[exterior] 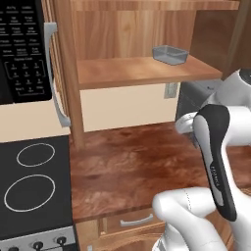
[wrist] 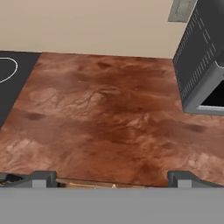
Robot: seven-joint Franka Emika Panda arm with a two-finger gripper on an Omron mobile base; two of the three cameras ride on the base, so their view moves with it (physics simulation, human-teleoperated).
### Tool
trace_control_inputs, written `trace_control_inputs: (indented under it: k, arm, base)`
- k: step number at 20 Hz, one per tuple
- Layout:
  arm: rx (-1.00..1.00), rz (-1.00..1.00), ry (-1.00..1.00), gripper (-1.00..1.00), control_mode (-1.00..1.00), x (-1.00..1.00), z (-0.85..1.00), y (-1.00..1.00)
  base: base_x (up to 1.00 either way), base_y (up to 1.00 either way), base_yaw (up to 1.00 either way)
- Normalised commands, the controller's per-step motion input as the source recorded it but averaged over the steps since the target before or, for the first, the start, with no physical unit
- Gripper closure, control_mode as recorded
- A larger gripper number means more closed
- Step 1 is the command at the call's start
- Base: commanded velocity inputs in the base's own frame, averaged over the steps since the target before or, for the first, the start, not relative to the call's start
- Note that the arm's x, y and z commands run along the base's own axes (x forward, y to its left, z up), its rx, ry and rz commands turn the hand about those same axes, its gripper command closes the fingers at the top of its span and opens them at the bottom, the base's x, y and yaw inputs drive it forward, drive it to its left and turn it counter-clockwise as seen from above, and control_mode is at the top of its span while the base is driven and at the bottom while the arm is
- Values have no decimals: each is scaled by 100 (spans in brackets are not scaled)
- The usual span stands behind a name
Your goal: Retrieve the tupperware and aluminum foil from the cabinet and place them on the dining counter near the plate with lemon wedges to prepare for storing leftovers.
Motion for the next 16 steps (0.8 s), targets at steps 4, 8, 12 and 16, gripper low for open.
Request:
trace_control_inputs:
  k: [4, 8, 12, 16]
  arm:
    - [0, 6, -24, -100, -100, 13, 29, -13]
    - [0, 8, -24, -100, -100, 14, 32, -4]
    - [0, 7, -20, -100, -100, 27, 29, 0]
    - [-1, 2, -12, -100, -100, 41, 37, 0]
  base:
    - [0, 0, 0]
    - [0, 0, 0]
    - [0, 0, 0]
    - [0, 0, 0]
